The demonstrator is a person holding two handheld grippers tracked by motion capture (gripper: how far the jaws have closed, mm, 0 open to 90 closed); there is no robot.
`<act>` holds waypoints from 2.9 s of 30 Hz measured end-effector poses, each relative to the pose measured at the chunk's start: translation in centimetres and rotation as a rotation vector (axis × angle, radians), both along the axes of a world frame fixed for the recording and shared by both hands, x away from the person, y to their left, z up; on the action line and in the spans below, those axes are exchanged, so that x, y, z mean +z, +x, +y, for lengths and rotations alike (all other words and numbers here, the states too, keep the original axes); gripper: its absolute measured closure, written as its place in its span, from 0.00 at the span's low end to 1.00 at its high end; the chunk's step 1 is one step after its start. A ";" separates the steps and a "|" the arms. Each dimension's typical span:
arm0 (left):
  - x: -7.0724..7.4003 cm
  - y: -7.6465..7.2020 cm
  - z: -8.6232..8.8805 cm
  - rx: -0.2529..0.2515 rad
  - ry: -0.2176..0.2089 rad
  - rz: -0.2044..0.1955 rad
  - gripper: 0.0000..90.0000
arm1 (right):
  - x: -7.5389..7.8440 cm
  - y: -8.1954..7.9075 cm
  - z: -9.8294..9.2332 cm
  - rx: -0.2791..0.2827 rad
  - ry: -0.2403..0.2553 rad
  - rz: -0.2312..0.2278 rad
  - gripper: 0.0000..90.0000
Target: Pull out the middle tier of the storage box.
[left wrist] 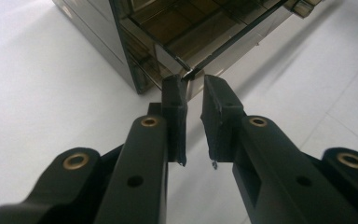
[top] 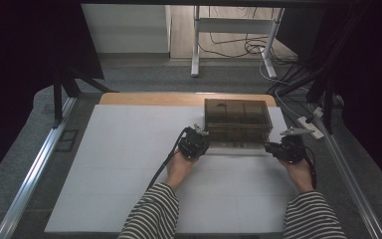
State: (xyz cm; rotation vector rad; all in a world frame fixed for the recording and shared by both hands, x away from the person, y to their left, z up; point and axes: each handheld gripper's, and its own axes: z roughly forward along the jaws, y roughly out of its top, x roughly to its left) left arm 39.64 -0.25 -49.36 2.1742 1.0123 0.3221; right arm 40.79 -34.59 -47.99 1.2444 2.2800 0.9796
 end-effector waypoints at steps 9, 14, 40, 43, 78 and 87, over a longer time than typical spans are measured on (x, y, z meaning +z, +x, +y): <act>-0.2 -0.9 0.2 -0.013 -0.017 0.009 0.87 | -0.2 -1.2 -0.4 0.015 0.007 -0.009 0.80; -0.2 -1.3 0.3 -0.016 -0.017 0.011 0.87 | -0.1 -1.7 -0.4 0.023 0.005 -0.007 0.80; -0.8 -3.3 0.2 -0.046 -0.014 0.025 0.87 | -0.7 -3.6 -1.0 0.024 0.013 0.010 0.81; -0.9 -3.3 0.2 -0.046 -0.014 0.024 0.87 | -0.8 -3.7 -1.0 0.019 0.026 0.010 0.81; 1.4 -5.8 4.0 -0.013 -0.092 -0.067 0.47 | 0.0 -8.0 -0.9 -0.115 0.106 -0.058 0.46; 1.5 -7.3 6.6 0.002 -0.102 -0.085 0.45 | -0.8 -9.6 -0.8 -0.127 0.151 -0.066 0.43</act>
